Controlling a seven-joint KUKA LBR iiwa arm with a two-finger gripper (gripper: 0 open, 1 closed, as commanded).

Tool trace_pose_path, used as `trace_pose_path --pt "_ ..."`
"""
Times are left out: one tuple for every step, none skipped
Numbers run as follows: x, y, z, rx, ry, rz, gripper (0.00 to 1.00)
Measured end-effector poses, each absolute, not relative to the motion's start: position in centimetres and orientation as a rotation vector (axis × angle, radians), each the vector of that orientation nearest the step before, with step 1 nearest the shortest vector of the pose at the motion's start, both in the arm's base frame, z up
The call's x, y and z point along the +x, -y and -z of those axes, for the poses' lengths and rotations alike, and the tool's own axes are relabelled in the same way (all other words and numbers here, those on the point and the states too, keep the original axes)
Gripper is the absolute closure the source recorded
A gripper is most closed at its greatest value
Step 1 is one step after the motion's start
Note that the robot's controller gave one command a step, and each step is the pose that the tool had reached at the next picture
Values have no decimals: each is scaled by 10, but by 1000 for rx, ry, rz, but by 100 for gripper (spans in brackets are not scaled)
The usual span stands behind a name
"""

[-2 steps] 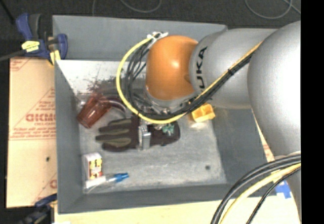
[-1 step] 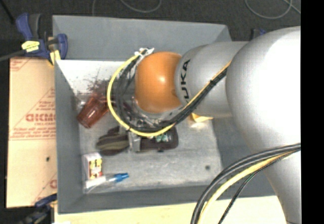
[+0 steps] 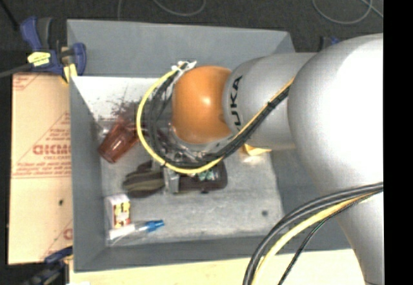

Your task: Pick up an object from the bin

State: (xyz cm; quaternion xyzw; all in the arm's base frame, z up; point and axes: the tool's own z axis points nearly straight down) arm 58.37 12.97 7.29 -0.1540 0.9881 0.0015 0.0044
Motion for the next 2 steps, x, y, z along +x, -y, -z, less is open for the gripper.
trace_pose_path --pt "578 -128 -114 -481 -3105 -3 100" --pt "569 -119 -129 -501 -3081 -4 100"
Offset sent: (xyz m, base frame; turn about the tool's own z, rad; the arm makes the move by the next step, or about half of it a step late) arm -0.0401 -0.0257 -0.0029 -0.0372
